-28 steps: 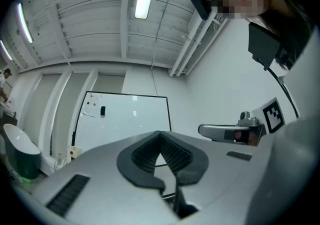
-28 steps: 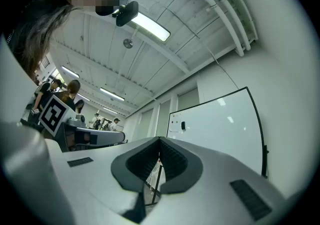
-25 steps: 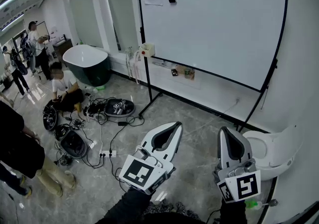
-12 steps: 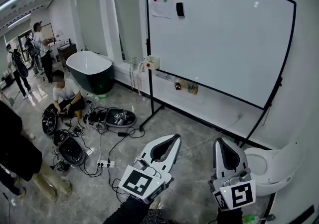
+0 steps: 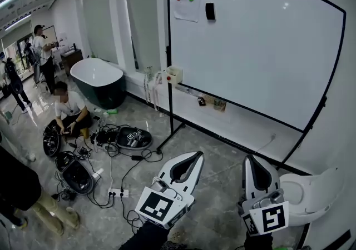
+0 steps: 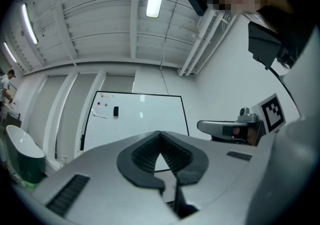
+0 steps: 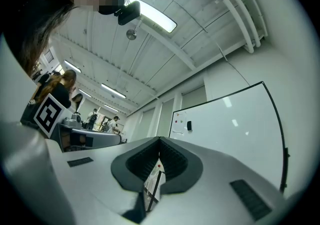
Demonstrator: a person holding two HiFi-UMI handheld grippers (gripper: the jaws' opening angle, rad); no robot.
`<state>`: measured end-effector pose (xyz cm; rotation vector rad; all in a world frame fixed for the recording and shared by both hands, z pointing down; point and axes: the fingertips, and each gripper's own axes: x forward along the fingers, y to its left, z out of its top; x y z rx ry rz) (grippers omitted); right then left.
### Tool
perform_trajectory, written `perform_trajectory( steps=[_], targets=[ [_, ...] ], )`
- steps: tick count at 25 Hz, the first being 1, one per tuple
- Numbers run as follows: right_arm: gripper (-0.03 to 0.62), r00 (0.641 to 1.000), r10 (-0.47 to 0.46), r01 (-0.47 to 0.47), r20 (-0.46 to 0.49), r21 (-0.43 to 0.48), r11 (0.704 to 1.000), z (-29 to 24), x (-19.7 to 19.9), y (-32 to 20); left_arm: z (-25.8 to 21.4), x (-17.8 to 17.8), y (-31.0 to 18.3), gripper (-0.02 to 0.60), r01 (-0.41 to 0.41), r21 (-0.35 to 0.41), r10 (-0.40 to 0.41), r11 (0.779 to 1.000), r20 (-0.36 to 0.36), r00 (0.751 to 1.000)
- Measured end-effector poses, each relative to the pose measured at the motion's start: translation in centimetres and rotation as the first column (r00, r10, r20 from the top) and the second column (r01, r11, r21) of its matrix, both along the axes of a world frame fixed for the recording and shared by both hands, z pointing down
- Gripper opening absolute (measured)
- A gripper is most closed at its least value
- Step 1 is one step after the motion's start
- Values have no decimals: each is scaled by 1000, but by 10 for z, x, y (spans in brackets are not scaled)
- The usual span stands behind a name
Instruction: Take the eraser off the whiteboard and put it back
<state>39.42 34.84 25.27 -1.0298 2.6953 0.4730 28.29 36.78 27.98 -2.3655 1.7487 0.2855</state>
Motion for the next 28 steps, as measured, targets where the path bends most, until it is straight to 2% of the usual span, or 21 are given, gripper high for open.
perform_trajectory(
  steps=[4,7,13,23,28],
  targets=[
    [8,1000,3,-3,8,2,1000,-4,-42,-30,-4,-46,-31,6,15,-15,-15,1000,13,1000],
    [8,1000,11,-11,19,8,1000,-6,-69,-50,-5,-73,-49,6,-2,0,2,1000,29,1000],
    [8,999,32,-32,2,0,999,-3,-111,-86,-2,-121,-81,6,-2,4,2,1000,7,1000],
    [8,998,63,-63,-13,-36,997,4,-143,-126,11,-160,-120,6,-9,-28,8,1000,-28,1000],
    [8,999,49,-50,-23,-32,998,9,-160,-151,18,-173,-143,6,-9,-29,8,1000,-33,999]
  ],
)
